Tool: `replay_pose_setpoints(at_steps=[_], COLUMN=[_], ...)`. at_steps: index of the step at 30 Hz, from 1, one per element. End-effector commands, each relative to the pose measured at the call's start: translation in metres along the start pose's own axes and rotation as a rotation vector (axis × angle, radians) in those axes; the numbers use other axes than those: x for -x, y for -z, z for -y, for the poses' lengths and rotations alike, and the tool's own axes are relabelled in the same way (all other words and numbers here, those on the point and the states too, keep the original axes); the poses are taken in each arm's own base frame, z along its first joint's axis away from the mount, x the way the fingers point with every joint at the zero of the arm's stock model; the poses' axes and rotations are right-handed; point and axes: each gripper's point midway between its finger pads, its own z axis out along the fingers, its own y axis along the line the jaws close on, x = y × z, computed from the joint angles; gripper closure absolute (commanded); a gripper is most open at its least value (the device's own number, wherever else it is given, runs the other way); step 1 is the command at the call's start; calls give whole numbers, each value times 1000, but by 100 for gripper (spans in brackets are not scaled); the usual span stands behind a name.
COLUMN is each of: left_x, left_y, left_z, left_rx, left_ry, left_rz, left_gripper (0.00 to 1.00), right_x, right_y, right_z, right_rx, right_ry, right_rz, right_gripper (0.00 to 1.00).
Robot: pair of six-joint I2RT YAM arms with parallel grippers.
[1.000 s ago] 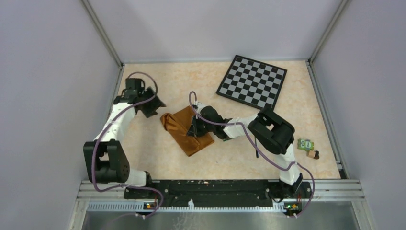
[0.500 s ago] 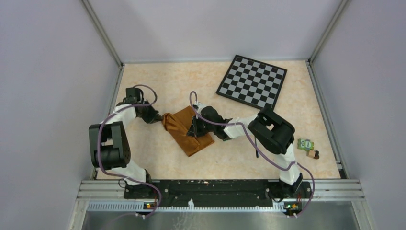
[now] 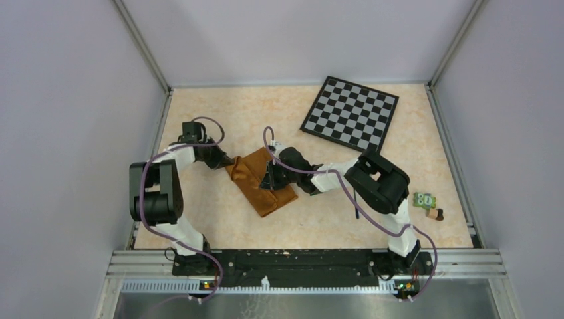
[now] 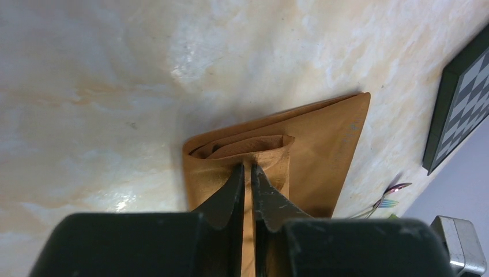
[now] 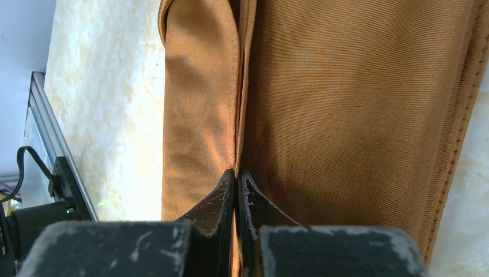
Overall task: Fold the napkin into a case and place the utensils inside
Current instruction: Fold the lower triangle-folded napkin at the center of the board, then smooth out the 2/3-rectangle-folded napkin at the center of the board.
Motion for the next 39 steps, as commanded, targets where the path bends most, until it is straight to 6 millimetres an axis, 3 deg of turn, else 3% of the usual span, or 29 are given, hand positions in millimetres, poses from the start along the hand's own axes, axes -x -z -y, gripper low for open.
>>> replay_pose_setpoints(at_steps=[1,9,13,15,17,19,22,27,31,32,35,39], left_x=[3,-7,-11,-13,-15,-16,-19,-21,-25,-27,-33,-36], left_y=[-7,-23,-28,-29,-27,-24,-20,-16,-22,-24,-31,-33], left_z=[19,15,9,7,8,9,14,20,15,13,6,2], left_rx=[-59,-52,-39,-40,-46,-52,-74,-98,-85,-82,-74,-62], left_ry=[-21,-8,-4,-5,-11,-20,-35,-56,-53,-48,-37,-39], left_rz=[19,-14,-24,-30,-34,-31,-41,-46,-57,-65,-88,-95], left_gripper=[88,89,90,90,90,90,87,83,83,84,85,85], right_x=[13,14,13,7,4,-1,-7,-9,-17,-20,-17,16], right_y=[12,19,28,30,34,37,37,42,49,49,54,61], right_z=[-7,-8,-17,-24,-28,-26,-19,-19,-16,-11,-3,-29], right_rx=[3,-17,10,43,72,72,45,28,-8,-33,-91,-34], right_ry=[12,4,6,-17,-53,-67,-66,-60,-64,-57,-14,76], right_rz=[26,19,-3,-29,-23,-18,-28,-37,-39,-44,-46,3], right_gripper=[100,100,98,94,80,78,80,100,100,98,76,51])
